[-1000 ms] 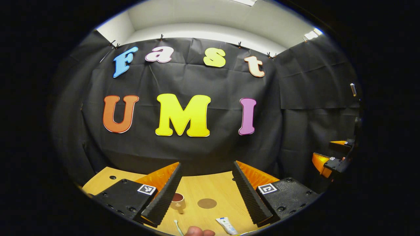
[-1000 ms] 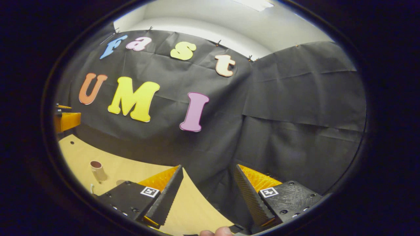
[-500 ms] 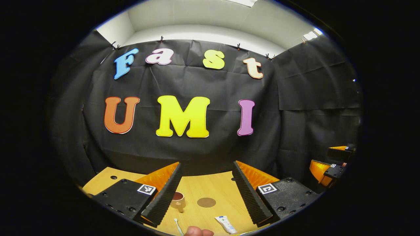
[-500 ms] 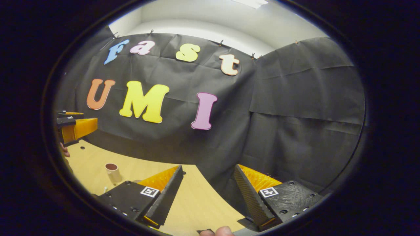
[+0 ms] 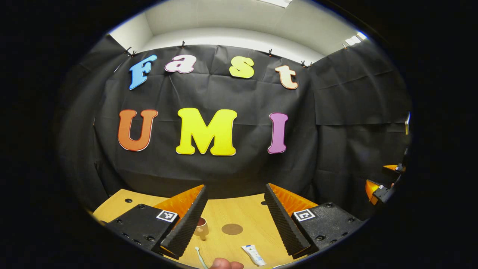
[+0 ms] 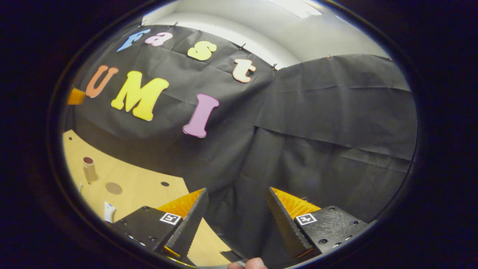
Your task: Put the toothbrush and toothpaste on the desktop into the cup, then pick up the cup and place it on the coaster on the desktop.
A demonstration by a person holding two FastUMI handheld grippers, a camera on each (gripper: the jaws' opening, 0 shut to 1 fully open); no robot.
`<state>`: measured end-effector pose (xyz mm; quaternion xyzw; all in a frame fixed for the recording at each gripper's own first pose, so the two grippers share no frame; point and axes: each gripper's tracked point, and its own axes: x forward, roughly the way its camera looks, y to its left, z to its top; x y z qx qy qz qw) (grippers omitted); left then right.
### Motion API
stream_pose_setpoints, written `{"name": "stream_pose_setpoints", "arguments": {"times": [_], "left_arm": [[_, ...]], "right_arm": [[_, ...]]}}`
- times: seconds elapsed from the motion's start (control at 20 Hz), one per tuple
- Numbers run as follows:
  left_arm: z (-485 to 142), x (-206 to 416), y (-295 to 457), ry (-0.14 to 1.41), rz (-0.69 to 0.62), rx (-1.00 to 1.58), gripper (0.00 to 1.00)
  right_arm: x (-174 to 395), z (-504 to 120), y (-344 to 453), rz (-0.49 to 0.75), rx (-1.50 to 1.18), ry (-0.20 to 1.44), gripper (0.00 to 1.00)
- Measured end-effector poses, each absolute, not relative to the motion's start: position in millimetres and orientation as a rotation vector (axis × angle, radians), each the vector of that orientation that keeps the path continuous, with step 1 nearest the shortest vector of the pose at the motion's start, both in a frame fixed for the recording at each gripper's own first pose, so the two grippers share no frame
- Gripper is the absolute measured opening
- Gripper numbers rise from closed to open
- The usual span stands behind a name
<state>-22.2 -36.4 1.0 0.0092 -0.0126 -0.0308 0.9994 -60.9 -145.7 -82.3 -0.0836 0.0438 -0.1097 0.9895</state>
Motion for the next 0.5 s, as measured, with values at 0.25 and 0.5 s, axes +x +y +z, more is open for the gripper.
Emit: {"name": "stream_pose_setpoints", "arguments": {"times": [0.25, 0.5], "left_arm": [[-0.9, -21.0, -49.6, -0.021, -0.083, 0.014, 0.96], [-12.0, -27.0, -23.9, 0.007, -0.030, 0.004, 0.97]], "right_arm": [[-91.8, -79.7, -84.5, -0.063, -0.052, 0.125, 0.99], [-82.9, -42.0, 9.8, 0.132, 0.019, 0.080, 0.98]]}}
